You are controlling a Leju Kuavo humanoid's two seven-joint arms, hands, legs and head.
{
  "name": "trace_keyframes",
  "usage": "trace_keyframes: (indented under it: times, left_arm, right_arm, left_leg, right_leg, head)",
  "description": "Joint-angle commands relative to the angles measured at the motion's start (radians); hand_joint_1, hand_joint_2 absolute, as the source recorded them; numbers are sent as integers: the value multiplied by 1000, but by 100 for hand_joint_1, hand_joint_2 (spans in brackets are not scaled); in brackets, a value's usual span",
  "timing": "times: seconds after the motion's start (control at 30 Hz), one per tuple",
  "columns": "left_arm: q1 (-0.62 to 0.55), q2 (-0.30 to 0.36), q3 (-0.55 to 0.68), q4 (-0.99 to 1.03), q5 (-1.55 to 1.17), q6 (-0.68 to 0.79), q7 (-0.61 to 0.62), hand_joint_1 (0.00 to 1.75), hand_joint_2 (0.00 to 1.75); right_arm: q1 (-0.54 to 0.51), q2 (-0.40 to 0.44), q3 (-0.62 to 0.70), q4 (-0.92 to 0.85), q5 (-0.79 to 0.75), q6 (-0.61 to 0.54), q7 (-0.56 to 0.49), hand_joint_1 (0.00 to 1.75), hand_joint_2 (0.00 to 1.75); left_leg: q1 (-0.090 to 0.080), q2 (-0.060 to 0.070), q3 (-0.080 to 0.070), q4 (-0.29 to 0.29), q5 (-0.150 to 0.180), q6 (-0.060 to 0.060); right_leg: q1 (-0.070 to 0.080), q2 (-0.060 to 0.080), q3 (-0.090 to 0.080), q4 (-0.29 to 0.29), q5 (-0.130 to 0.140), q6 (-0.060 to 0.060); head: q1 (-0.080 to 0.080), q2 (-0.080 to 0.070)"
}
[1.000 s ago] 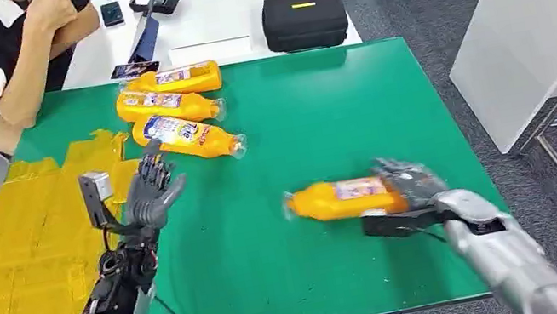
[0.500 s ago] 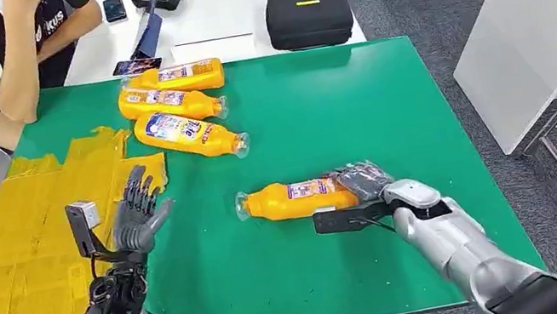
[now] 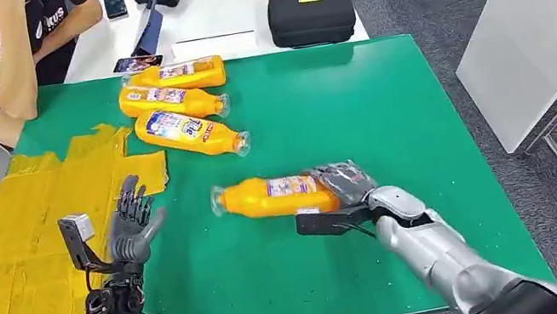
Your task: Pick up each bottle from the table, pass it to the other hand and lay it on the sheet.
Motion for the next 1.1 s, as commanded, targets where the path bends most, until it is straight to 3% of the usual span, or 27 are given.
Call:
trace_keyframes:
  times: [0.03,0.17,0.63,0.73,0.93,1.03,1.07,1.1]
  left_arm:
    - [36,18,-129,-116,19,32,15,0,175]
    - [51,0,-192,-175,21,56,40,0,175]
    - [51,-2,-195,-178,21,59,43,0,175]
    - [51,-8,-246,-197,15,75,56,0,175]
    - [-99,-126,-416,-79,3,112,118,0,175]
    - [-121,-147,-457,-50,-1,90,107,0,175]
    - [-131,-154,-475,-40,-5,78,99,0,175]
    - [-140,-167,-497,-40,11,-23,82,0,175]
  right_arm:
    - [-45,118,-187,-9,-161,-73,22,175,175]
    - [-23,144,-227,-25,-243,-106,-10,175,175]
    - [-22,145,-226,-24,-245,-107,-11,175,175]
    - [-9,154,-255,-28,-313,-108,-47,175,175]
    - [59,116,-342,-51,-496,-131,-152,175,175]
    - [68,114,-355,-32,-523,-132,-166,175,175]
    - [68,119,-362,-24,-535,-144,-170,175,175]
    - [65,133,-356,-17,-548,-91,-197,175,175]
  left_leg:
    - [-1,-4,1,1,-3,1]
    - [-1,-8,-4,1,-1,1]
    - [-2,-11,-2,1,-4,2]
    - [-2,-12,-3,1,-4,2]
    - [-1,-22,-5,3,-3,2]
    - [-2,-25,-6,3,-1,4]
    - [-3,-23,-8,1,0,4]
    - [-3,-21,-9,1,0,4]
  right_leg:
    - [0,-2,2,1,-3,-4]
    - [0,-7,-1,1,-3,-3]
    - [-1,-9,1,2,-7,-4]
    - [-1,-10,1,2,-7,-4]
    - [-1,-19,1,2,-9,-4]
    - [-2,-24,1,1,-9,-3]
    - [-2,-22,-1,0,-7,-2]
    - [-2,-20,-2,0,-6,-2]
  head:
    - [0,0]
    - [0,0]
    - [0,0]
    - [0,0]
    - [0,0]
    - [0,0]
    - [0,0]
    - [0,0]
